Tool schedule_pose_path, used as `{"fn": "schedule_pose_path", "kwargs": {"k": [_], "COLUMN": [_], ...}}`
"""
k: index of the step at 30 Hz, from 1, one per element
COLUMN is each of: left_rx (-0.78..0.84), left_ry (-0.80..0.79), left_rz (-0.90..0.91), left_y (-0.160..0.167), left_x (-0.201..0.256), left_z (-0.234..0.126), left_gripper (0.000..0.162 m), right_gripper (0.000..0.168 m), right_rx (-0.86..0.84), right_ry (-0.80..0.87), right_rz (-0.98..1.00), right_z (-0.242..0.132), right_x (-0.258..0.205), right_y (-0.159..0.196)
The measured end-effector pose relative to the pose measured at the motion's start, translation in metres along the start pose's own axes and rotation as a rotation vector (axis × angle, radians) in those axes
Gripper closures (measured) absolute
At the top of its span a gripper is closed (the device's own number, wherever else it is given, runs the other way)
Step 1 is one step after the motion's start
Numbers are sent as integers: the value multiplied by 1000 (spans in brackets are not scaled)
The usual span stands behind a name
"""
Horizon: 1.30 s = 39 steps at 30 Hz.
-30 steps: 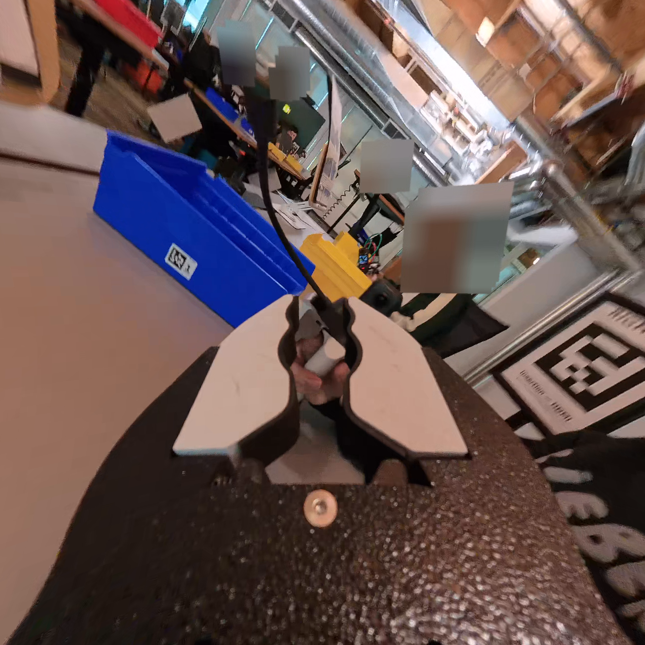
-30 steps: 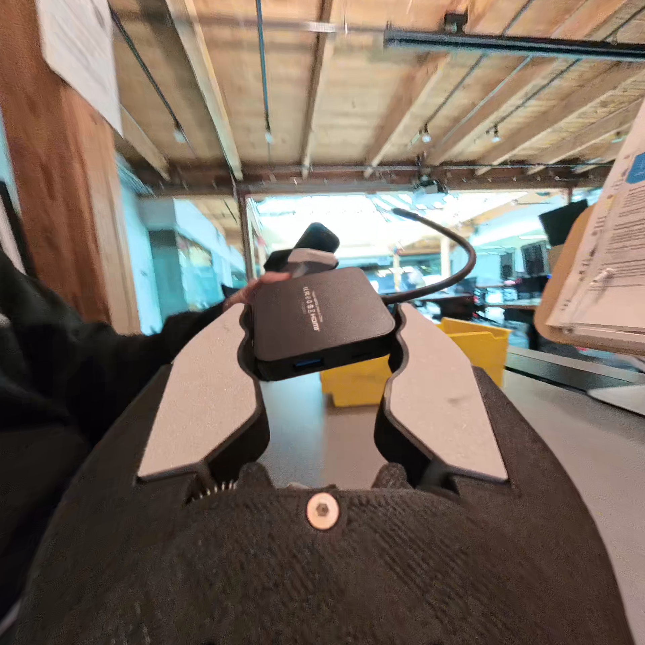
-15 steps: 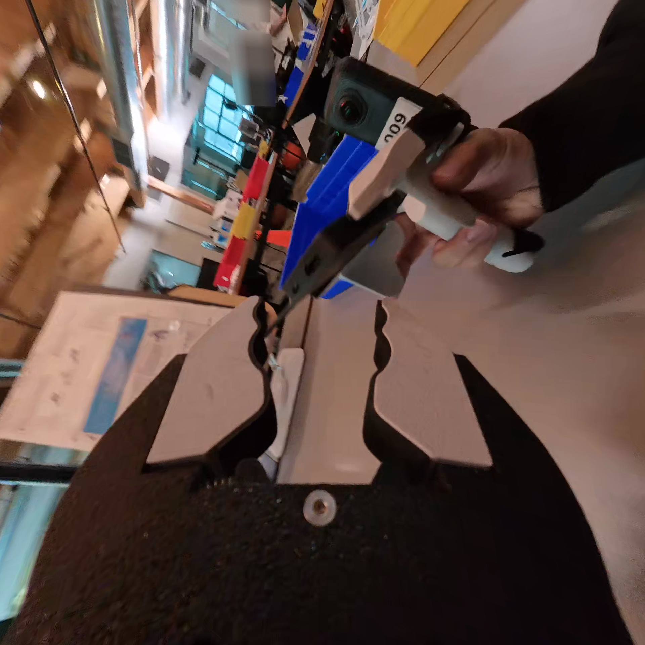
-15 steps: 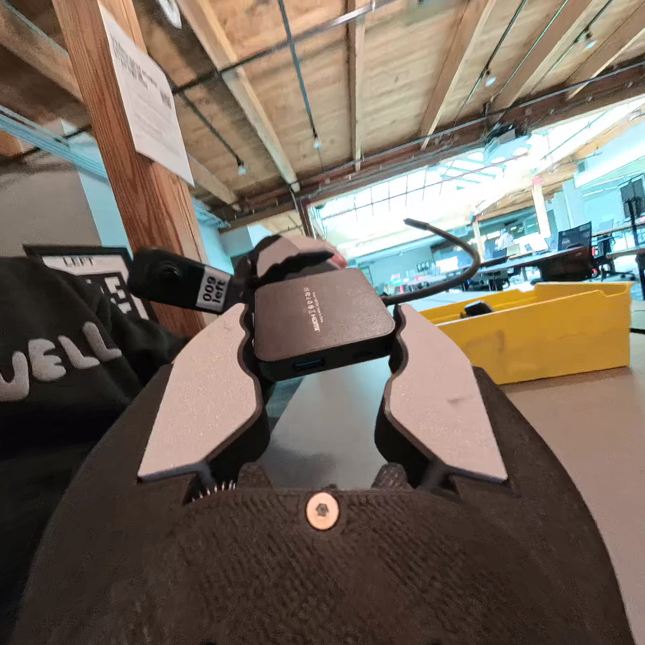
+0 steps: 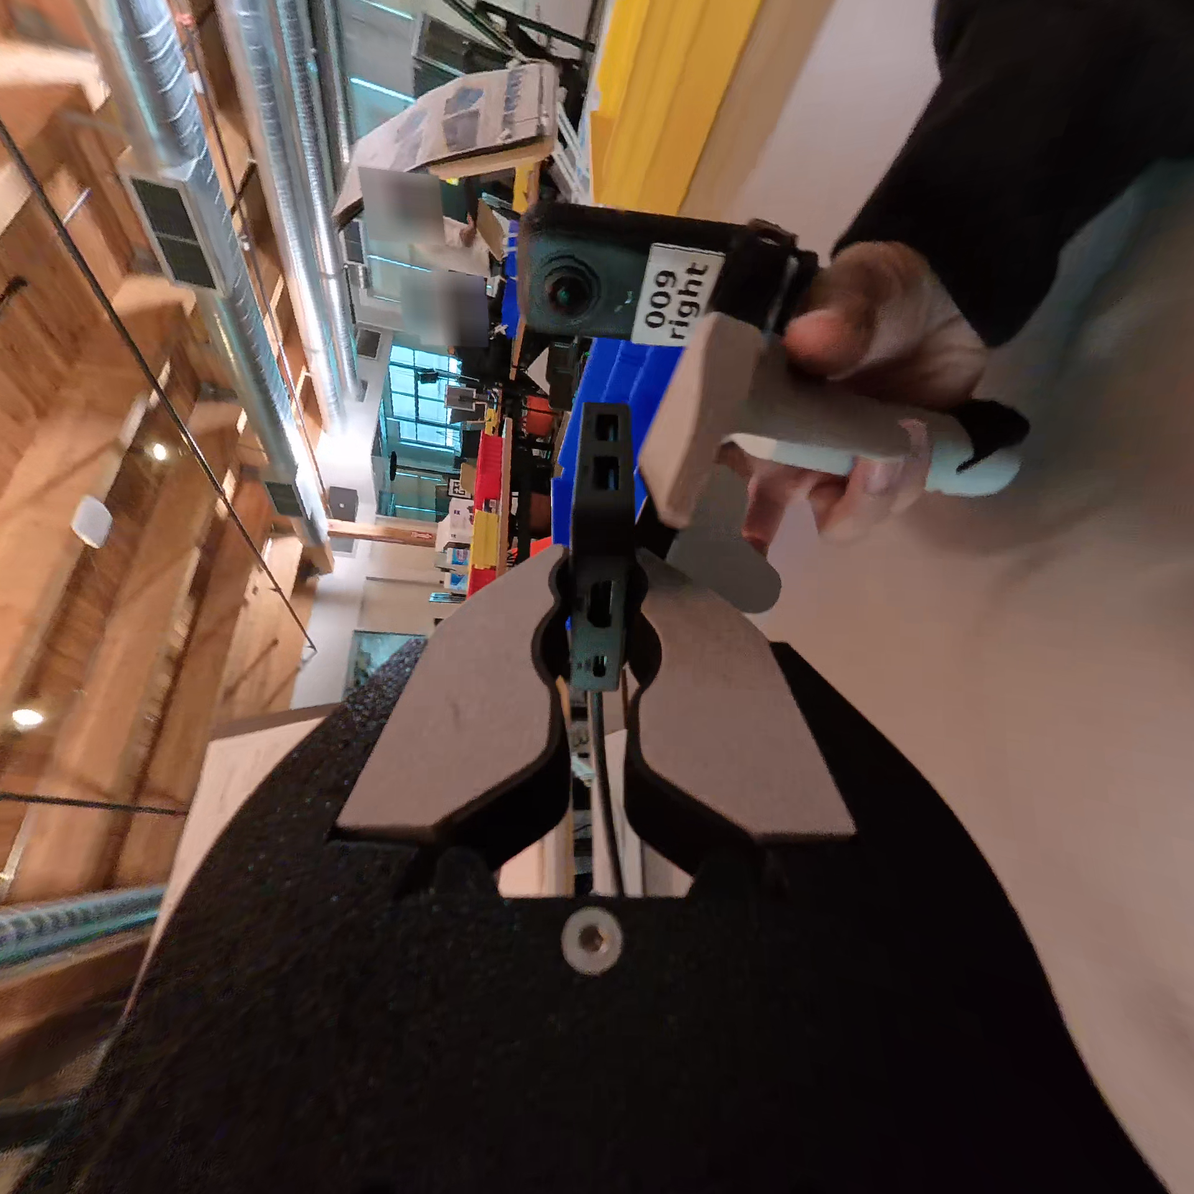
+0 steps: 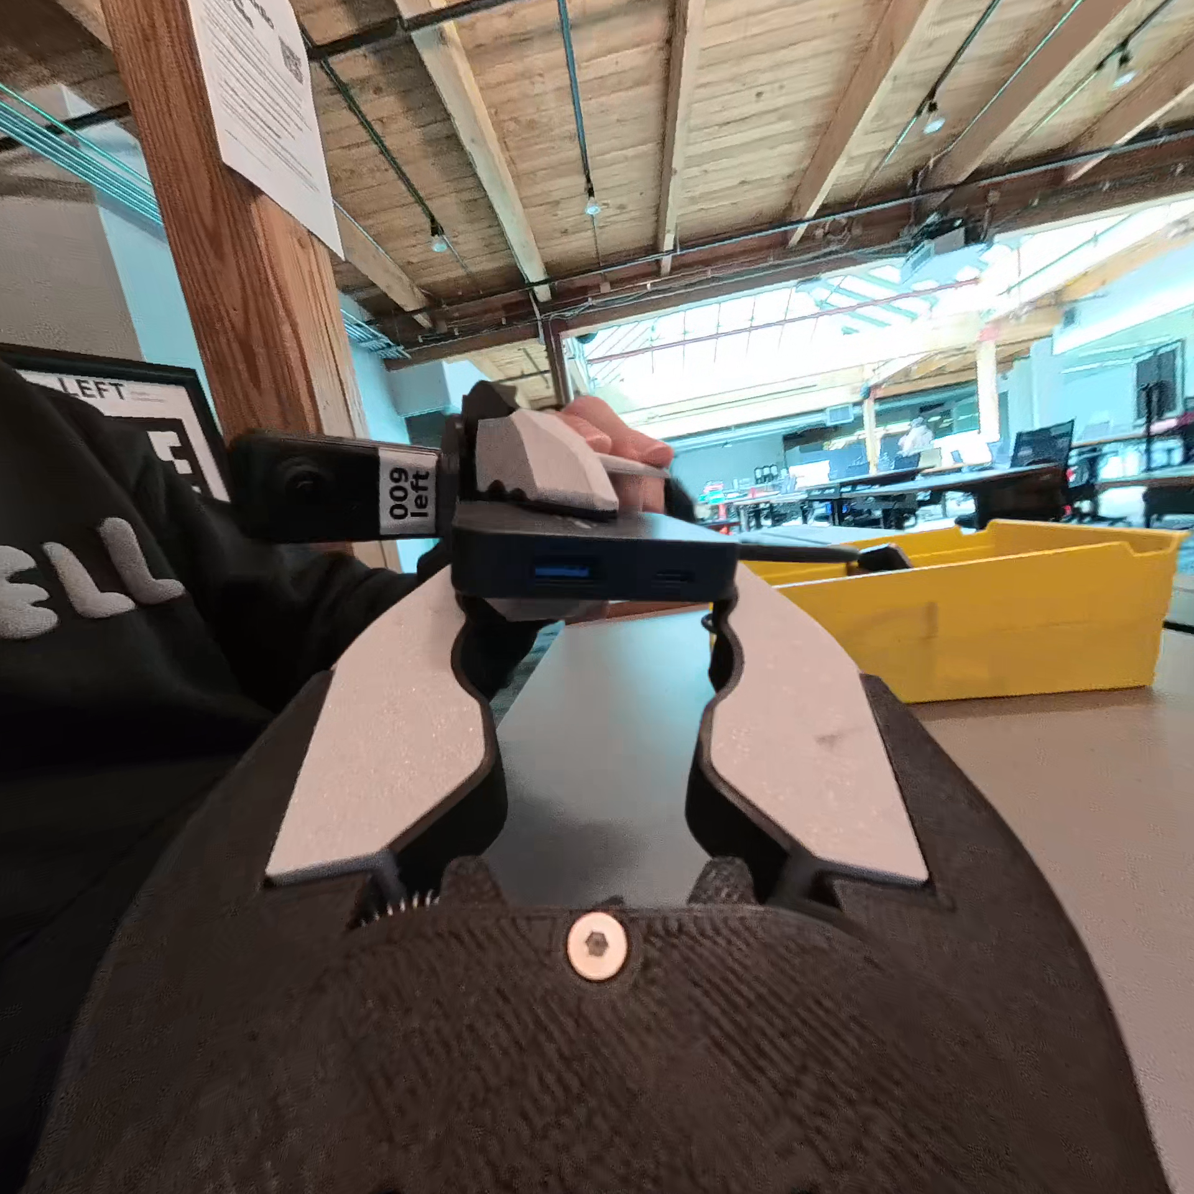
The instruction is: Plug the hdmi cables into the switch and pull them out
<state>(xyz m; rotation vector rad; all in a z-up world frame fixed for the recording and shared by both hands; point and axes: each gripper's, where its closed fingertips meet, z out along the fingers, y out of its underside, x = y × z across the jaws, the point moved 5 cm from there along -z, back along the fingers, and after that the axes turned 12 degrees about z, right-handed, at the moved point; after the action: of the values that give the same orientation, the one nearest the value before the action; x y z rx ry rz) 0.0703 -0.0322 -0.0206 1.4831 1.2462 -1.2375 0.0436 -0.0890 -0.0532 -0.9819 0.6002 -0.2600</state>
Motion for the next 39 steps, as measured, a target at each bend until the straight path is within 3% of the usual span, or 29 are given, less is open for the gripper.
{"fn": "schedule_pose_path", "kwargs": {"k": [7, 8, 9, 10, 17, 19, 25, 27, 29, 31, 35, 39], "left_rx": [51, 65, 69, 65, 110, 125, 54, 2, -76, -69, 117, 309], "left_ry": [164, 194, 225, 255, 288, 255, 238, 220, 184, 140, 117, 91], "left_rz": [183, 197, 221, 253, 328, 325, 294, 119, -130, -515, -1401, -1864], "left_y": [-4, -4, -4, -3, -10, -13, -3, 8, 26, 38, 49, 58], "left_x": [3, 3, 4, 5, 14, 13, 12, 8, 2, -1, 6, 23], "left_z": [-10, -12, -15, -17, -22, -20, -14, -13, -14, -19, -23, -19], "left_gripper": [149, 149, 149, 148, 149, 149, 148, 143, 128, 117, 91, 100], "right_gripper": [93, 89, 70, 67, 76, 93, 92, 92, 92, 92, 93, 93], "right_rx": [-169, -188, -190, -168, -132, -98, -111, -84, -47, 17, 47, -32], "right_ry": [-59, -64, -88, -87, -106, -80, 25, 75, 159, 256, 362, 361], "right_rz": [90, 57, 27, 16, -62, -94, -179, -234, -293, -348, -480, -592], "right_z": [2, 3, 4, 4, 6, 5, 3, 2, -2, -8, -11, 5], "right_x": [-3, -6, -10, -12, -16, -13, -5, -1, 6, 12, 18, 16], "right_y": [18, 20, 20, 18, 19, 15, 9, 5, 1, -7, -12, 3]}}
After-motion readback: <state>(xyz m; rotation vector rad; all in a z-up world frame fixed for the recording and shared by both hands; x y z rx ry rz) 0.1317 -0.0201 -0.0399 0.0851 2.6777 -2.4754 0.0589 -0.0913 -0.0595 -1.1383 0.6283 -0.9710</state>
